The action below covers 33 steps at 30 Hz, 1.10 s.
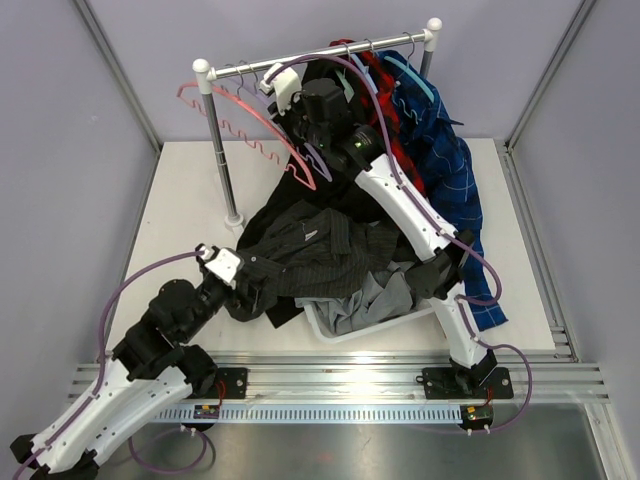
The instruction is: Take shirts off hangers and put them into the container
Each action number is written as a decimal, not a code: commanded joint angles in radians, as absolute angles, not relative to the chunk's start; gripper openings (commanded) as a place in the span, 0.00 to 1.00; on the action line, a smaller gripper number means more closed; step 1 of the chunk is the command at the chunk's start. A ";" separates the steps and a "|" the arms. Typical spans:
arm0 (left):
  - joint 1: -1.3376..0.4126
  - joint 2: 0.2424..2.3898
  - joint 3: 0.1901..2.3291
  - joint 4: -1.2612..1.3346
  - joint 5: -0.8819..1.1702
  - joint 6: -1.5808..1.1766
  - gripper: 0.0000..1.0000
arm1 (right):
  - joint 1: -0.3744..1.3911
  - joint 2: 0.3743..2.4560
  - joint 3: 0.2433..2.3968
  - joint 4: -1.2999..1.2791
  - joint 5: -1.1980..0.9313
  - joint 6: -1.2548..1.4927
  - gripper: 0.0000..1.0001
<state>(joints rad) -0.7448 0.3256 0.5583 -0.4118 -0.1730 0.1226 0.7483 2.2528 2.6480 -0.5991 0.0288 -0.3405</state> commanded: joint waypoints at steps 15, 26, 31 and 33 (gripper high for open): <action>-0.744 0.708 0.656 -0.343 0.084 0.357 0.99 | 0.696 1.656 2.144 -0.764 -0.242 -0.563 0.99; -0.663 0.808 0.580 -0.368 0.069 0.583 0.99 | 0.517 1.264 1.541 -0.955 -0.650 -0.781 0.99; -0.571 0.946 0.614 -0.330 0.221 0.581 0.99 | 0.488 1.132 1.376 -0.962 -0.780 -0.805 1.00; -0.529 1.038 0.635 -0.305 0.253 0.589 0.99 | 0.476 1.091 1.324 -0.974 -0.802 -0.822 0.99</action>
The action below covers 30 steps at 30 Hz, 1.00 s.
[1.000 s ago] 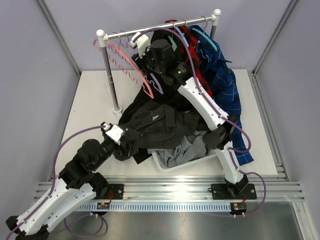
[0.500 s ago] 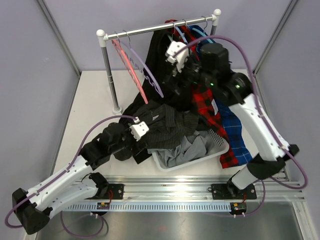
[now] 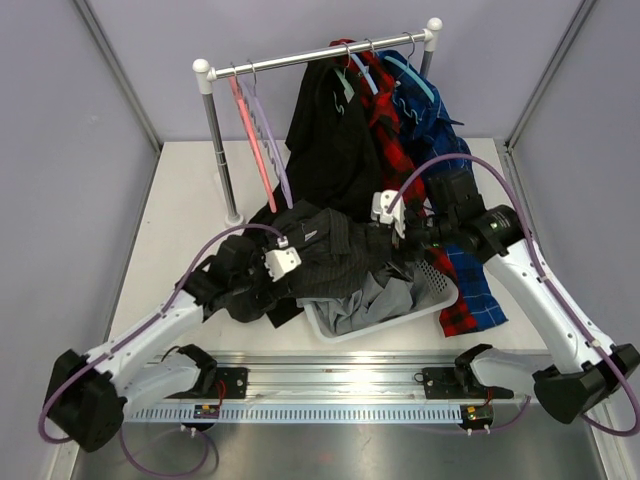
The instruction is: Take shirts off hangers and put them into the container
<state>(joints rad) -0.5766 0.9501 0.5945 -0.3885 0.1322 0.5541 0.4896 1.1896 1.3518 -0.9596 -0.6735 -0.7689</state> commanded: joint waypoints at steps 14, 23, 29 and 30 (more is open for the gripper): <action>-0.479 1.230 0.637 -0.181 0.262 0.560 0.10 | 0.422 0.979 1.230 -0.973 -0.836 -0.821 0.99; -0.483 0.817 0.672 -0.372 0.167 0.355 0.00 | 0.419 0.989 1.256 -1.104 -0.816 -0.949 0.99; -0.492 0.398 0.690 -0.477 0.280 0.264 0.00 | 0.422 1.043 1.305 -1.207 -0.942 -1.104 1.00; -0.492 0.368 0.699 -0.485 0.305 0.255 0.00 | 0.422 1.063 1.316 -1.207 -0.957 -1.106 0.99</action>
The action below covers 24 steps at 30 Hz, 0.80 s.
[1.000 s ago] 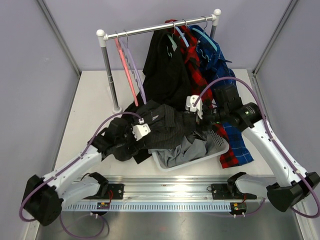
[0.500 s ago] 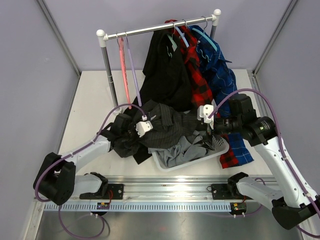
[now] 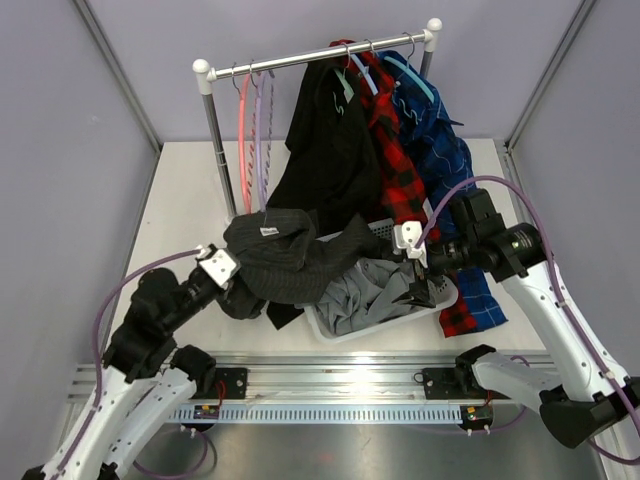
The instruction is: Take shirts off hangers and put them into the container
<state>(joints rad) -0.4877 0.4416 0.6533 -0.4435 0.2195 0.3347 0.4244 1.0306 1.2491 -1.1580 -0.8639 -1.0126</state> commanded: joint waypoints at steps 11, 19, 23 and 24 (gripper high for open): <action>-0.492 0.506 1.078 -0.295 0.523 0.005 0.00 | 0.696 1.244 1.558 -0.948 -0.879 -0.675 0.99; -0.502 0.807 1.351 0.114 0.690 -0.299 0.00 | 0.721 1.348 1.710 -0.565 -0.901 -0.178 0.99; -0.602 0.926 1.477 0.189 0.674 -0.348 0.00 | 0.721 1.382 1.808 -0.486 -0.871 -0.047 0.99; -0.632 0.952 1.503 0.192 0.655 -0.341 0.00 | 0.721 1.394 1.825 -0.473 -0.880 -0.035 0.99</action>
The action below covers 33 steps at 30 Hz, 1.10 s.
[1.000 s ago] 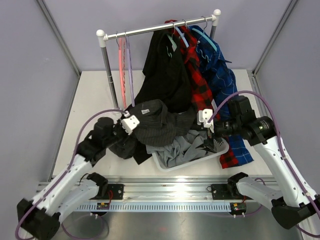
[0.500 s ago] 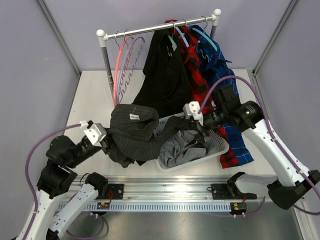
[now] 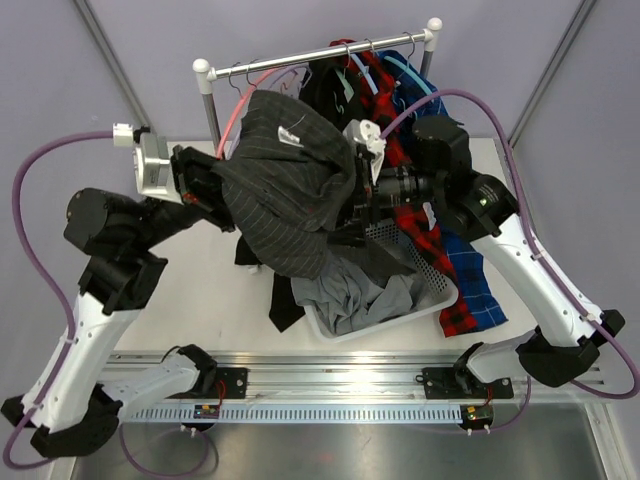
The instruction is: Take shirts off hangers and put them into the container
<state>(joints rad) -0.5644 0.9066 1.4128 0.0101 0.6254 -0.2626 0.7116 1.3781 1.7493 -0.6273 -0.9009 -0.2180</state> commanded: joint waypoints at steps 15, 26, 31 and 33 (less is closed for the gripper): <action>-0.867 1.348 1.994 0.242 0.618 -0.354 0.00 | 0.719 1.470 2.083 -0.330 -1.221 0.074 0.98; -0.897 1.302 1.936 0.190 0.528 -0.272 0.13 | 0.422 1.362 1.930 -0.060 -1.317 0.356 0.00; -0.899 1.177 1.827 0.124 0.445 -0.177 0.66 | 0.278 1.327 2.055 -0.383 -1.316 0.108 0.00; -0.897 1.128 1.741 0.098 0.402 -0.149 0.77 | 0.218 1.318 2.071 -0.452 -1.313 0.080 0.00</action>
<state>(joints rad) -0.8932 1.2377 1.7885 0.0864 0.4862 -0.2192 0.2710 1.3777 1.9953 -0.3218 -1.2938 0.1764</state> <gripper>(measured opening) 0.739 0.047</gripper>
